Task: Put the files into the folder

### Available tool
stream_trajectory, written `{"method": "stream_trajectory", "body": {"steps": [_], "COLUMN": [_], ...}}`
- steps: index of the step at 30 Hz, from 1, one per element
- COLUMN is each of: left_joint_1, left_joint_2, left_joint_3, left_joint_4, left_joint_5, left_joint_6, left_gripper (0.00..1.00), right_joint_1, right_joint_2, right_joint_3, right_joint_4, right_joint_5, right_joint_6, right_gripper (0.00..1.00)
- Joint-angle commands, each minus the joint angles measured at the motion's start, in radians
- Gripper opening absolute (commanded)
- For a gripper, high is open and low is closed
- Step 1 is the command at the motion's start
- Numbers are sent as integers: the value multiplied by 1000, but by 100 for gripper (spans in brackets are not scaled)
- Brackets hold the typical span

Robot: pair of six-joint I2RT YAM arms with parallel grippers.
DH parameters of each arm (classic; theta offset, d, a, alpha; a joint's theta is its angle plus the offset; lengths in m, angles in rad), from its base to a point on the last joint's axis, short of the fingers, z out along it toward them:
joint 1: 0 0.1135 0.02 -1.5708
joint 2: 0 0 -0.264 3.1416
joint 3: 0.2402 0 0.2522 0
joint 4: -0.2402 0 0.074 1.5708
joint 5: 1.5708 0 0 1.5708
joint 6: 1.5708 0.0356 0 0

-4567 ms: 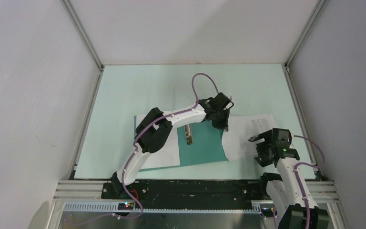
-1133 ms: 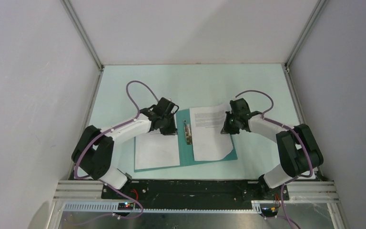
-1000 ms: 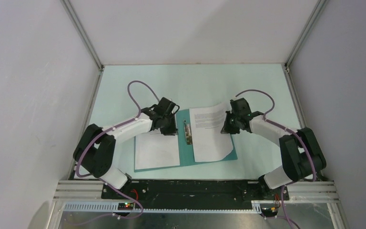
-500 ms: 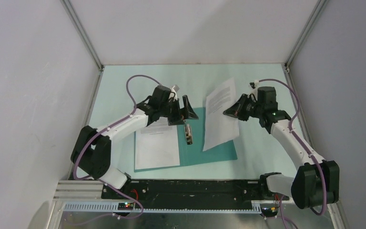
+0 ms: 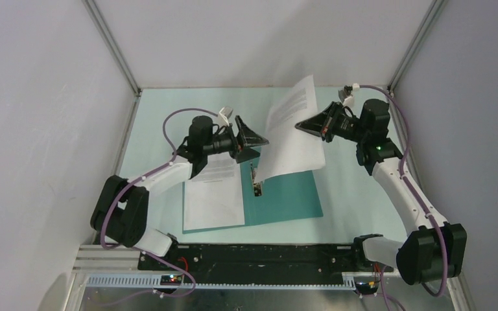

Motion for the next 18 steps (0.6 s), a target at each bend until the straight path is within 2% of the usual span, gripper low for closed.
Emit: {"method": "stream_trajectory", "body": {"steps": [1,7,11,15,17,18], "left_joint_1": [17,18,21,28,28,28], "left_joint_2": [-67,-63,-72,-94,-96,-95], "left_joint_3": [-19,-69,-91,-111,-122,-125], "left_joint_4": [287,523,578,584,584,584], "left_joint_5": [88,101,93,79,75,74], "left_joint_6": [-194,-403,-456,-463,-461,-454], "left_gripper": [100,100,100,95,87,79], "right_joint_1": [21,32,28,7,-2,-4], "right_joint_2": [32,50,50,37,29,23], "right_joint_3": [50,50,50,50,51,49], "right_joint_4": [171,260,226,53,-66,-140], "right_joint_5": [-62,-61,-60,-51,-28,-16], "right_joint_6": [131,186,157,20,-70,-132], "right_gripper": [0,0,0,0,0,0]}}
